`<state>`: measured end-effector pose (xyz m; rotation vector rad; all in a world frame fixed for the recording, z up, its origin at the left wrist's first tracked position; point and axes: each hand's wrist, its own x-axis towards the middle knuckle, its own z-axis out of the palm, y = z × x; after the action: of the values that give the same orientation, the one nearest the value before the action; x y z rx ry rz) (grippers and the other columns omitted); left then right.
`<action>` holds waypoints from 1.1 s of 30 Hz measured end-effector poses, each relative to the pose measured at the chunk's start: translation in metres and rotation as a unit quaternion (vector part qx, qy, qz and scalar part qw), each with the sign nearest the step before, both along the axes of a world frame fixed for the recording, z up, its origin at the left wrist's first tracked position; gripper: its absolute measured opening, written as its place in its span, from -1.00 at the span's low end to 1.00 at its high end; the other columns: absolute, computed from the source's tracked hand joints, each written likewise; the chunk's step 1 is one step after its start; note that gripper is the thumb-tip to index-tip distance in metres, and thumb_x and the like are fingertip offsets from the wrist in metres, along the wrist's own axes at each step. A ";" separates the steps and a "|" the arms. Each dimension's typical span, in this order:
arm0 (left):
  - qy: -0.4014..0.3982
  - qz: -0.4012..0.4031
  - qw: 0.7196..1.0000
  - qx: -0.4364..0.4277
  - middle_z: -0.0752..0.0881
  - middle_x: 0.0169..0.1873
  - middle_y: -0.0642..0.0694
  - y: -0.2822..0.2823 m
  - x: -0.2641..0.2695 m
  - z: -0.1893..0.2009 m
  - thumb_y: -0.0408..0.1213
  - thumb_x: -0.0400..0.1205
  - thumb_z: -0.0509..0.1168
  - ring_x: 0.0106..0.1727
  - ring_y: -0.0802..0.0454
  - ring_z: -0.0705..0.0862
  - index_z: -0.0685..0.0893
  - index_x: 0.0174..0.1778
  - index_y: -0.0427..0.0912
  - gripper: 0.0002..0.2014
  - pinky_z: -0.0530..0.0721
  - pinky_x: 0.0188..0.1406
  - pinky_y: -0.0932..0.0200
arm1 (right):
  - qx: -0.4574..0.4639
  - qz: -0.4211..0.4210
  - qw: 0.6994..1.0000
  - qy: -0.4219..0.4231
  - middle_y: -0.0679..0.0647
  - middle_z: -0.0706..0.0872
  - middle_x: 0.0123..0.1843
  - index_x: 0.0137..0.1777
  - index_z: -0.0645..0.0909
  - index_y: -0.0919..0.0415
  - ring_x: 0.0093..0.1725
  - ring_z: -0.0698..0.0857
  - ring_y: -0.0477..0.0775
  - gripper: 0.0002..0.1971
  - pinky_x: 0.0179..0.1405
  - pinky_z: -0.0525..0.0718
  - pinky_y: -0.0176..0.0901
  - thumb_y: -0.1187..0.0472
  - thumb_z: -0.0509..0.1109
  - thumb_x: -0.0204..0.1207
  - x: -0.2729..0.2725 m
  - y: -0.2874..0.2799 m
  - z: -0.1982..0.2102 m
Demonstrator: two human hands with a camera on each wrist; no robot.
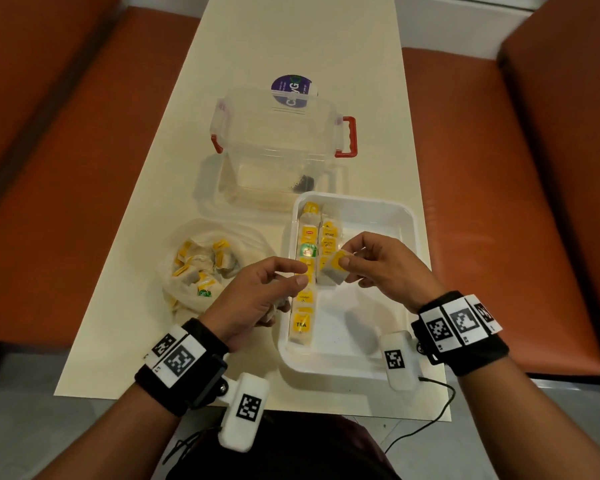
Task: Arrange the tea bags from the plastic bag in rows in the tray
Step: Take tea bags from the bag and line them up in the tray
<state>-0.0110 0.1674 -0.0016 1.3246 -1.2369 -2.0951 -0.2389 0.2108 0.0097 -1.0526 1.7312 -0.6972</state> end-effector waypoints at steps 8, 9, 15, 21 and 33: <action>0.002 0.025 0.999 0.034 0.68 -0.34 0.04 0.004 0.017 0.000 -0.06 0.46 0.48 -0.40 0.14 0.56 0.77 0.11 -0.14 -0.65 0.34 -0.53 0.28 | 0.116 0.148 0.975 0.121 0.04 0.84 -0.20 -0.01 0.73 0.14 -0.21 0.82 -0.07 -0.91 -0.19 0.61 -0.24 0.15 0.52 0.56 0.001 -0.008 -0.032; 0.004 0.026 0.999 0.037 0.68 -0.34 0.04 0.005 0.018 0.000 -0.05 0.43 0.48 -0.40 0.15 0.56 0.76 0.11 -0.14 -0.62 0.34 -0.54 0.28 | 0.122 0.158 0.971 0.131 0.01 0.84 -0.21 -0.02 0.74 0.15 -0.22 0.82 -0.10 -0.90 -0.19 0.60 -0.24 0.14 0.52 0.56 0.003 -0.010 -0.036; 0.005 0.039 0.998 0.048 0.67 -0.33 0.02 0.010 0.025 0.000 -0.04 0.39 0.49 -0.40 0.15 0.55 0.77 0.04 -0.08 -0.65 0.34 -0.55 0.29 | 0.103 0.136 0.968 0.186 -0.09 0.79 -0.30 -0.06 0.76 0.01 -0.22 0.78 -0.10 -0.94 0.00 0.70 -0.11 0.10 0.56 0.52 0.005 -0.021 -0.045; 0.001 0.046 0.998 0.048 0.66 -0.33 0.02 0.012 0.027 0.000 -0.09 0.48 0.48 -0.41 0.15 0.55 0.75 0.04 -0.09 -0.73 0.36 -0.57 0.31 | 0.090 0.098 0.969 0.208 -0.06 0.81 -0.33 -0.10 0.65 -0.01 -0.25 0.78 -0.07 -0.83 -0.05 0.75 -0.05 0.15 0.61 0.45 0.006 -0.026 -0.048; 0.022 0.051 0.996 0.068 0.68 -0.31 0.01 0.011 0.025 0.008 0.00 0.39 0.46 -0.38 0.15 0.58 0.73 0.06 -0.11 -0.61 0.45 -0.58 0.32 | 0.085 0.062 0.974 0.202 -0.01 0.80 -0.37 -0.20 0.48 0.07 -0.35 0.70 -0.03 -0.70 -0.04 0.75 0.08 0.20 0.62 0.44 0.007 -0.028 -0.049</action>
<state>0.0143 0.1784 0.0067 1.3612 -1.0034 -2.1565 -0.2321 0.1830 -0.0394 -1.2290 2.0076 -0.2569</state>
